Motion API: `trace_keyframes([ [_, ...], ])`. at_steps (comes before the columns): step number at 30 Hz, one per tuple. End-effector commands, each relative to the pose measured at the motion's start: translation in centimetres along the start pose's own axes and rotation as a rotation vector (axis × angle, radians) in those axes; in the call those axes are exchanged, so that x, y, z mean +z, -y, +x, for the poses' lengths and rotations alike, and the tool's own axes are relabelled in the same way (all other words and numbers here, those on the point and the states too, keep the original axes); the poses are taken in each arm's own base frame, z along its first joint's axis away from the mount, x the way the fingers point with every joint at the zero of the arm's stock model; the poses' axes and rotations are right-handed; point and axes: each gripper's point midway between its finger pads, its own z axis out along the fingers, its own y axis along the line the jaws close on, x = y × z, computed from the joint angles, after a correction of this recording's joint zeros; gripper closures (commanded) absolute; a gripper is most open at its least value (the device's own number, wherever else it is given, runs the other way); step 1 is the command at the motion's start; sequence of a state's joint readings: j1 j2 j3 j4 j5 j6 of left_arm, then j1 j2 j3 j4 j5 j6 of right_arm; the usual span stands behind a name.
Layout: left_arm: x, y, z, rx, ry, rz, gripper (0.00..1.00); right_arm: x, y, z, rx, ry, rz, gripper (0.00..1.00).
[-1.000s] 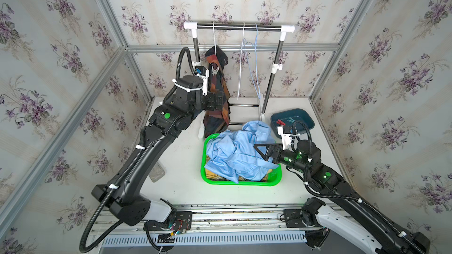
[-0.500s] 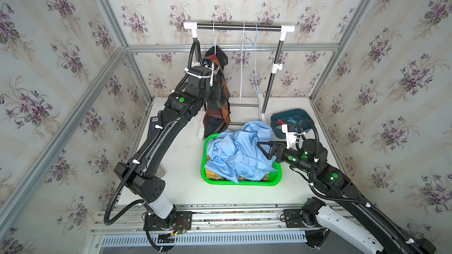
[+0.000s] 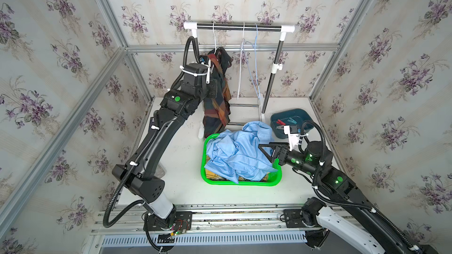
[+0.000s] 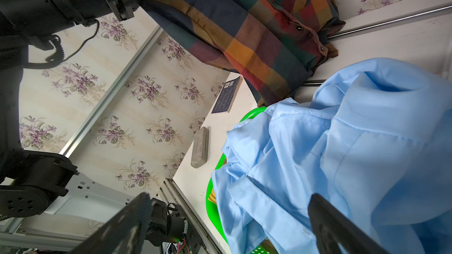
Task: Remove the clothespins securing long-sleeve shirts to the hanger
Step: Pick up the hanger from the clothesline.
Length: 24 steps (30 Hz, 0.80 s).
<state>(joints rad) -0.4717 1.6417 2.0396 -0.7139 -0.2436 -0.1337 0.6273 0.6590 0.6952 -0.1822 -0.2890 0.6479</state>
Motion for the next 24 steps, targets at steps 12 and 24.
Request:
trace_keyframes([
  [12,-9.4,-1.3,-7.3,-0.009,0.246,0.029,1.0,0.8,-1.2,-1.2,-0.03,0.022,-0.049,0.0],
  [24,-23.8,-2.0,-6.2,-0.01,0.349,0.214,1.0,1.2,-3.2,-2.7,-0.144,0.011,-0.103,0.0],
])
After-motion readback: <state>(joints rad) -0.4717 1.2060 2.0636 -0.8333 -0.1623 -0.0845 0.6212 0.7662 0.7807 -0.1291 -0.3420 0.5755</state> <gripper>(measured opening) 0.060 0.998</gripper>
